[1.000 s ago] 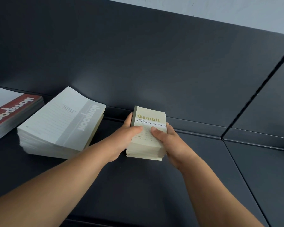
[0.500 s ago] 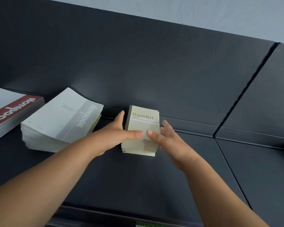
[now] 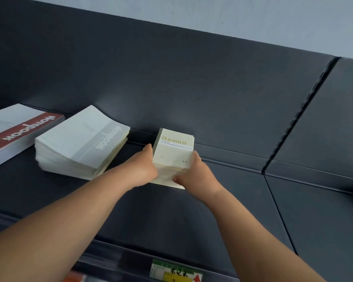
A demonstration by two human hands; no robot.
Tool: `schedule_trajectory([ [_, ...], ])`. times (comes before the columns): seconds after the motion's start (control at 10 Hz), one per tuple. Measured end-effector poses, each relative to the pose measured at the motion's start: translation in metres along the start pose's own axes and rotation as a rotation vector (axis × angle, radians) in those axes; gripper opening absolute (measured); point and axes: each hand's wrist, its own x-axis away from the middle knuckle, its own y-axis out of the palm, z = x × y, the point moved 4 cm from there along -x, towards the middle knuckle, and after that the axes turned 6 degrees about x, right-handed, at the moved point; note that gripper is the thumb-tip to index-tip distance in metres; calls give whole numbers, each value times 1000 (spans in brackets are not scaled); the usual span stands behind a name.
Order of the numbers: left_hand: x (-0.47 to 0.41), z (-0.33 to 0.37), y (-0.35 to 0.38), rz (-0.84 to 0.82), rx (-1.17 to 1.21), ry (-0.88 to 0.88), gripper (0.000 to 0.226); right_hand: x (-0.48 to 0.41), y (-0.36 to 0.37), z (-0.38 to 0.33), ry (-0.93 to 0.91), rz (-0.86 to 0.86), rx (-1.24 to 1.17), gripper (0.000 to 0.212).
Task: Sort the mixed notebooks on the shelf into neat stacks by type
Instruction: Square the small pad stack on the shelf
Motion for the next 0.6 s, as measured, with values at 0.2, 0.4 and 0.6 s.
schedule_trajectory([
  [0.2, 9, 4, -5, 32, 103, -26, 65, 4, -9, 3, -17, 12, -4, 51],
  [0.4, 13, 3, -8, 70, 96, 1, 29, 16, -6, -6, -25, 76, 265, 35],
  [0.6, 31, 7, -12, 27, 74, 17, 77, 34, -16, -15, 95, 103, 224, 35],
])
